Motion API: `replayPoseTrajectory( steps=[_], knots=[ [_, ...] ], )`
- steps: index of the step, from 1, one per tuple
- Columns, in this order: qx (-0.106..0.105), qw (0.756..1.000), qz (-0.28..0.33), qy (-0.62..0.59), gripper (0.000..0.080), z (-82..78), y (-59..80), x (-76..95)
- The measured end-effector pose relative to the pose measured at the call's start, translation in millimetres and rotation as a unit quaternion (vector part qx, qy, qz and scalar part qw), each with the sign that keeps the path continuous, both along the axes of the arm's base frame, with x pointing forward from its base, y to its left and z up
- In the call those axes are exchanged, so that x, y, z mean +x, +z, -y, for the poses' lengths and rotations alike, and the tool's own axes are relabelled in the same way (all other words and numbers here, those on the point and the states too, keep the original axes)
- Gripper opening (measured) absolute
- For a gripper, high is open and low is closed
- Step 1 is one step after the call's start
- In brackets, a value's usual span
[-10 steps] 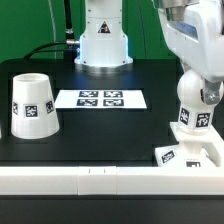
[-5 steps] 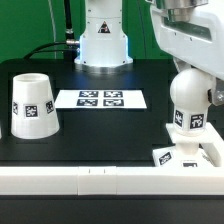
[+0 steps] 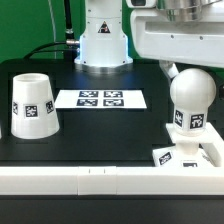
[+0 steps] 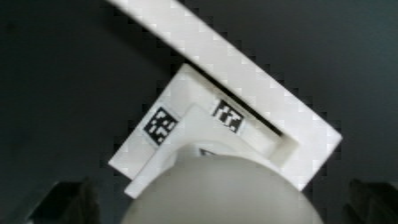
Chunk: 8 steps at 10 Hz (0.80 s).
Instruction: Assemble lamp
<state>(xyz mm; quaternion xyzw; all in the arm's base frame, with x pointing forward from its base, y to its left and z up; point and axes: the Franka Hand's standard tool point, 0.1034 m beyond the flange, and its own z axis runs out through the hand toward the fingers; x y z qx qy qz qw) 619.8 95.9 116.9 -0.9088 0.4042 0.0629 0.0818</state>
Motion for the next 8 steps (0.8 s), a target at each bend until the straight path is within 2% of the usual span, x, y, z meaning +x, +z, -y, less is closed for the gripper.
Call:
replayPoseTrajectory(
  steps=[4,6,8],
  knots=[
    [-0.014,0.979,0.032,0.203,0.0699,5.3,1.6,0.9],
    [-0.016,0.949,0.051,0.311,0.0699,6.8,2.8,2.5],
    [-0.013,0.933,0.058,0.356,0.0699,7.4,2.2,2.1]
  ],
)
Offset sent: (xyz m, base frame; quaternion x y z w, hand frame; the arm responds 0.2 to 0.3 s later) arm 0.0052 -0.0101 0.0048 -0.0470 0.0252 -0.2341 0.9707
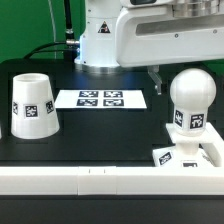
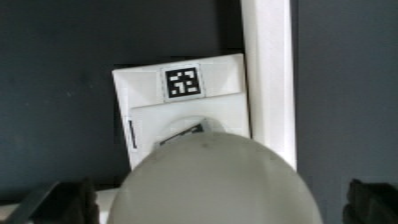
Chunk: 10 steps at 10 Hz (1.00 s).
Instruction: Assemble lamp
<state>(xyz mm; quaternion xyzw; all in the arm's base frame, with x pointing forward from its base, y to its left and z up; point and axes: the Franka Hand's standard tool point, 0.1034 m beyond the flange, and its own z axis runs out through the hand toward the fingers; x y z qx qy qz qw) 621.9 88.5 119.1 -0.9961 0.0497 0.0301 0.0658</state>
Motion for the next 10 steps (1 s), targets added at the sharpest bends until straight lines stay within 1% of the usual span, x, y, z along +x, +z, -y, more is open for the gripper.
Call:
replayPoseTrajectory(
  steps=[1,2,3,4,6,7,8,9,10],
  knots=[
    [0.002,0.999,0.005,0.037,0.0699,0.4,-0.1,0.0],
    [-0.002,0.996,0.012,0.086,0.0699,2.1,-0.1,0.3],
    [-0.019,0.985,0.023,0.172,0.0699,4.7,0.1,2.0],
    [-0.021,0.981,0.027,0.193,0.0699,3.6,0.3,2.4],
    [-0.033,0.951,0.036,0.304,0.0699,5.5,0.7,3.7],
    [-0.037,0.926,0.041,0.373,0.0699,5.5,1.5,4.6],
    [-0.036,0.921,0.041,0.387,0.0699,4.2,1.6,4.6],
    [-0.034,0.903,0.043,0.426,0.0699,3.5,1.0,4.3],
    [-0.032,0.894,0.044,0.445,0.0699,1.9,-0.2,3.9]
  ],
)
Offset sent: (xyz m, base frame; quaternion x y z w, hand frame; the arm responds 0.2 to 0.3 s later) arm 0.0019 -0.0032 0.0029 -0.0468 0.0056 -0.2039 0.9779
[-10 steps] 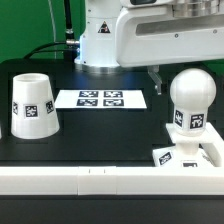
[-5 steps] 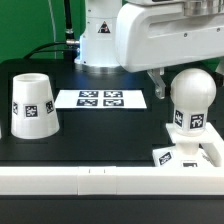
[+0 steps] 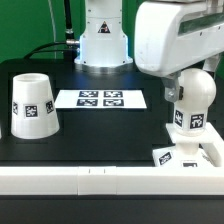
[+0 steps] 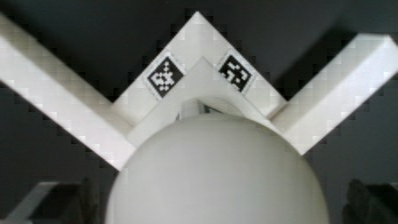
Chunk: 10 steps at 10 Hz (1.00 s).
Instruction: Assemble lamp
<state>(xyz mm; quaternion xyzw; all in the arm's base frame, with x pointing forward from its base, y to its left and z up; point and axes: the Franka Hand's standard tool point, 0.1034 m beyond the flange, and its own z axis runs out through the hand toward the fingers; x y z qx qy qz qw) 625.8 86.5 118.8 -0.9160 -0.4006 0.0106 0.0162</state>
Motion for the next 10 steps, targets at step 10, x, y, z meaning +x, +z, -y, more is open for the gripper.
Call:
replayPoseTrajectory(
  steps=[10],
  knots=[
    [0.0,0.986,0.001,0.166,0.0575,5.3,-3.4,-0.7]
  ],
)
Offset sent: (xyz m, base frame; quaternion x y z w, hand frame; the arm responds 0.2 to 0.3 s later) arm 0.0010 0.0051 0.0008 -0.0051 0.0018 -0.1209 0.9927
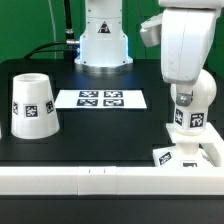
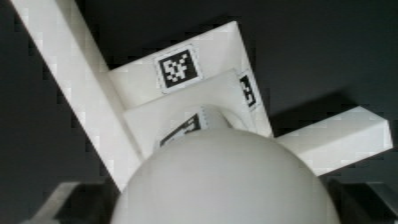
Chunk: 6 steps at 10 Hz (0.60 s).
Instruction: Assemble lamp
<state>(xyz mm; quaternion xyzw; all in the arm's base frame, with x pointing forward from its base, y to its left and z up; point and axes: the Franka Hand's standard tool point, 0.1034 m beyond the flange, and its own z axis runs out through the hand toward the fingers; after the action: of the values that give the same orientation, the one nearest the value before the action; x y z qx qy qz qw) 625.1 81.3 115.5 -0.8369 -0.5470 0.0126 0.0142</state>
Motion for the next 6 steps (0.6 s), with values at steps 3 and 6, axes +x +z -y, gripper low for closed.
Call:
replayPoseTrajectory(
  steps=[3,6],
  knots=[
    [0.009,0.997,-0.005,-0.079,0.0575,1.4,-0.3,-0.5],
    [0.021,0.975,-0.015,-0.22,0.0575,1.3,-0.5,-1.1]
  ],
)
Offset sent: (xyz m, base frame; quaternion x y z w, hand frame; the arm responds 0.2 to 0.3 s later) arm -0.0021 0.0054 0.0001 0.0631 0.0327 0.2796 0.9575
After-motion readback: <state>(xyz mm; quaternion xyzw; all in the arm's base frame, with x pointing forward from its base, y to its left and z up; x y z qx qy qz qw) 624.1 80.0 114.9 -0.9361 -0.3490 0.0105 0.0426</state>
